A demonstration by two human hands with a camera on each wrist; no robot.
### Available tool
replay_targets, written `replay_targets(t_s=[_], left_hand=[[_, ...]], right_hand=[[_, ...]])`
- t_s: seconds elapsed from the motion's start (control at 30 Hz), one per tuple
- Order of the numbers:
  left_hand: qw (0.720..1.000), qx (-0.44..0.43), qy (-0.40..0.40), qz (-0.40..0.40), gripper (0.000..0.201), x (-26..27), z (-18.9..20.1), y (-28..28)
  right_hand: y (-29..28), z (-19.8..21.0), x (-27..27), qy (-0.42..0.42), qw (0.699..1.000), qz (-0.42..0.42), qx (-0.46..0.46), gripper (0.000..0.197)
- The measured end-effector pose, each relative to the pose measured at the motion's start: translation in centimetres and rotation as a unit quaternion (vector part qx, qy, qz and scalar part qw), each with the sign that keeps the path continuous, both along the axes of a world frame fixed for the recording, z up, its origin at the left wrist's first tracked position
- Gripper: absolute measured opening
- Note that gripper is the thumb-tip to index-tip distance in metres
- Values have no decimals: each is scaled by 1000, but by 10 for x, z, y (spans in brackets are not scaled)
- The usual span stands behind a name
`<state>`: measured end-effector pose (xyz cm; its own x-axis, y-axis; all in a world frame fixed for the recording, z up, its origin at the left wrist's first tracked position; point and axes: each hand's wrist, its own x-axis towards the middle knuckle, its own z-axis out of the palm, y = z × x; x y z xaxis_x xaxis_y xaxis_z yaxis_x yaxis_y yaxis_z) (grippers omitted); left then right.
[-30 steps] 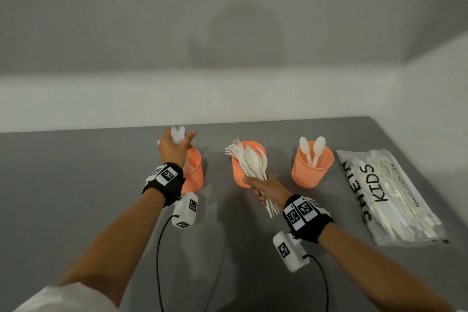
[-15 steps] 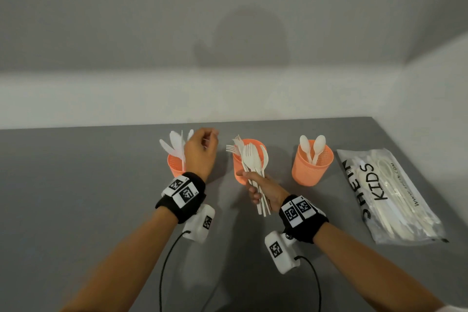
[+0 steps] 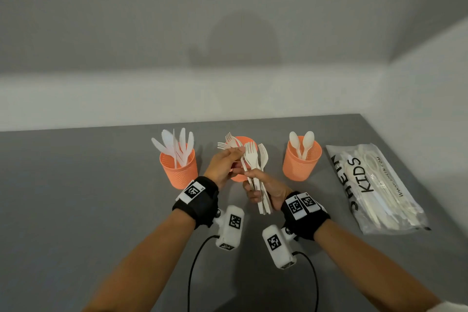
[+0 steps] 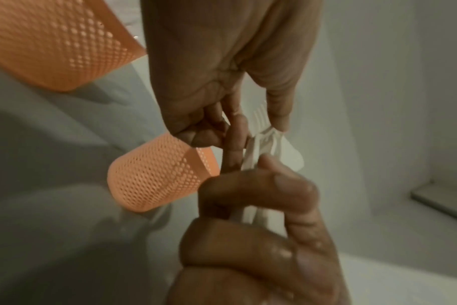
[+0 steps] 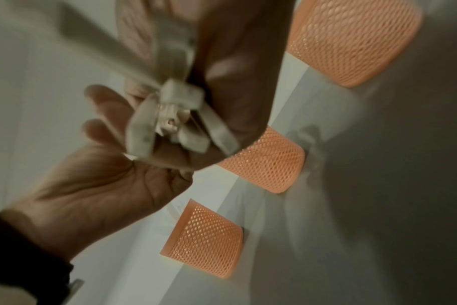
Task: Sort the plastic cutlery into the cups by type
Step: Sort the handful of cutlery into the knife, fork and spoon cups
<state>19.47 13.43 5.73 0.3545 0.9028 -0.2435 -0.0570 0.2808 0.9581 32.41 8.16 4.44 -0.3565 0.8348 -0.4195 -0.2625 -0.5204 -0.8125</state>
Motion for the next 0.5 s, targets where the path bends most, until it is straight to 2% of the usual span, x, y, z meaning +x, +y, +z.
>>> replay_targets(t_s=[0.13,0.23,0.37,0.43,0.5], left_hand=[[999,-20,-38,-6,27,5,-1,4],[996,1,-13,88,15,9,4,4],[980,16,-30,195,17,9,11,4],[976,40,5,214,14,10,11,2],[978,70,63,187,17,16,8,-2]], right_hand=[[-5,4,9,-8,1000,4,1,25],[-8,7,12,-27,999,-13,-11,24],[-6,-2,11,-72,994,-80,-8,19],[-6,-11,10,-118,983,-138,9,14],[-5,-16,10,-156,973,-170,27,12]])
